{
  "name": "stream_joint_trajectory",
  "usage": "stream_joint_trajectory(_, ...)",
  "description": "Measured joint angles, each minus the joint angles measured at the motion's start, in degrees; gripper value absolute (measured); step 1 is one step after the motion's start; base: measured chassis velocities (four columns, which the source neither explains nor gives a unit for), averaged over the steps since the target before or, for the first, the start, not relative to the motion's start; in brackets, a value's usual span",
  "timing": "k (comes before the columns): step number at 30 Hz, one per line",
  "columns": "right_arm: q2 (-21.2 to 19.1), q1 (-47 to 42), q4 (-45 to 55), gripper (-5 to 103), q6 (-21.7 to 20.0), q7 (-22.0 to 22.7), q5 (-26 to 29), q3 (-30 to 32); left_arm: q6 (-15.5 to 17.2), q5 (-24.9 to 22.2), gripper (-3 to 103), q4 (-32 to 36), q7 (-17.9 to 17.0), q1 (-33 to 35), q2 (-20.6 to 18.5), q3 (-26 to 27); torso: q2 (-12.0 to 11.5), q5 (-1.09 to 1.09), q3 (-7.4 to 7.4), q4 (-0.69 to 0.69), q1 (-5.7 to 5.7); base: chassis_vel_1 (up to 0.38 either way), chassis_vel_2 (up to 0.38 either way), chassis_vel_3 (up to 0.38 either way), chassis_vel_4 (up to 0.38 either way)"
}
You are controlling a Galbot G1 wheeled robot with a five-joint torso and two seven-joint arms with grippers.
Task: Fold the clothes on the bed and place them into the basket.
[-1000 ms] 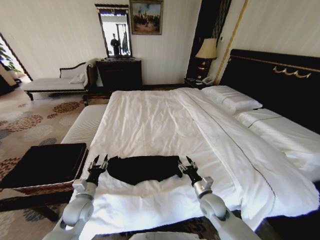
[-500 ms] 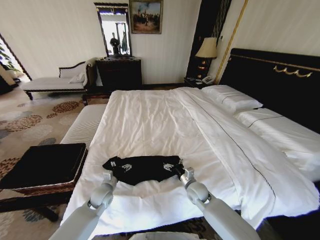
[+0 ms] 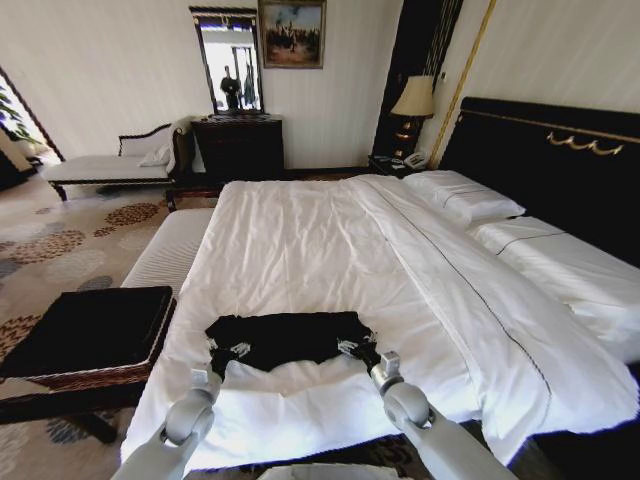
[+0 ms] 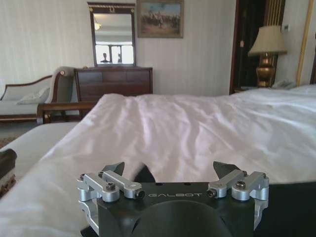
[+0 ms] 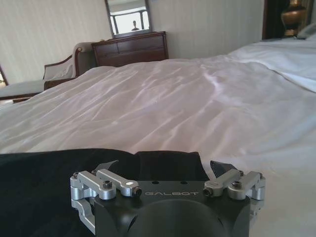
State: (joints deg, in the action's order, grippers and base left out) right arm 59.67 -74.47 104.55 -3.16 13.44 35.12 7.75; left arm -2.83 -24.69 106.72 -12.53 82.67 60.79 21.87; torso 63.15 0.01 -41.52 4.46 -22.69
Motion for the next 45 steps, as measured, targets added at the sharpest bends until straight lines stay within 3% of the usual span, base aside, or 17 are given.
stream_joint_trajectory(3,1.7,-2.0,1.9,100,-3.2,0.4,12.5,4.5,-0.8,-1.4,100,5.0,0.1,4.1,2.0,4.0,0.0,0.00,0.00,0.01,0.00,0.000,0.000,0.000,0.000)
stream_joint_trajectory(5,2.1,-2.2,2.0,100,-3.8,0.4,14.6,5.3,-0.9,-1.5,100,6.0,0.5,5.2,2.5,4.8,0.0,0.01,0.00,0.01,0.00,0.000,0.000,0.000,0.000)
stream_joint_trajectory(9,6.0,-5.0,3.2,100,-6.9,1.1,26.1,11.7,-2.3,-1.9,100,10.7,2.8,12.7,5.3,8.8,0.0,0.00,0.00,-0.03,0.00,0.000,0.000,0.000,0.000)
stream_joint_trajectory(11,6.2,-5.2,3.2,100,-7.0,1.2,26.5,12.1,-2.4,-2.0,100,11.0,2.9,13.2,5.4,9.0,0.0,-0.01,0.00,-0.04,0.00,0.000,0.000,0.000,0.000)
stream_joint_trajectory(13,9.4,-8.2,4.2,100,-8.1,1.6,31.5,17.3,-3.4,-2.0,100,13.6,4.2,17.8,7.0,10.3,0.0,-0.01,0.00,0.04,0.00,0.000,0.000,0.000,0.000)
stream_joint_trajectory(14,11.3,-9.9,4.7,100,-9.0,1.9,35.1,19.4,-4.6,-0.9,100,15.1,4.8,21.8,9.3,11.3,0.0,-0.01,0.00,-0.02,0.00,0.000,0.000,0.000,0.000)
stream_joint_trajectory(20,15.2,-11.1,4.7,100,-10.2,1.9,37.6,18.4,-5.9,0.3,100,16.2,4.4,25.1,11.6,11.4,0.0,-0.01,0.00,0.00,0.01,0.000,0.000,0.000,0.000)
stream_joint_trajectory(30,19.2,-7.2,1.4,100,-10.6,2.4,40.4,15.8,-5.9,0.4,100,18.8,2.9,26.6,11.1,11.4,0.0,-0.01,-0.01,0.00,0.00,0.000,0.000,0.000,0.000)
stream_joint_trajectory(42,22.2,-2.9,-4.7,101,-9.3,1.9,39.1,16.1,-4.0,0.1,100,19.9,1.8,25.1,10.6,10.7,0.0,-0.01,0.00,-0.01,0.00,0.000,0.000,0.000,0.000)
stream_joint_trajectory(45,22.5,-2.4,-5.6,93,-8.6,1.5,38.7,16.6,-3.5,-1.1,100,20.2,1.4,25.0,10.5,10.5,0.0,-0.01,0.00,-0.01,0.01,0.000,0.000,0.000,0.000)
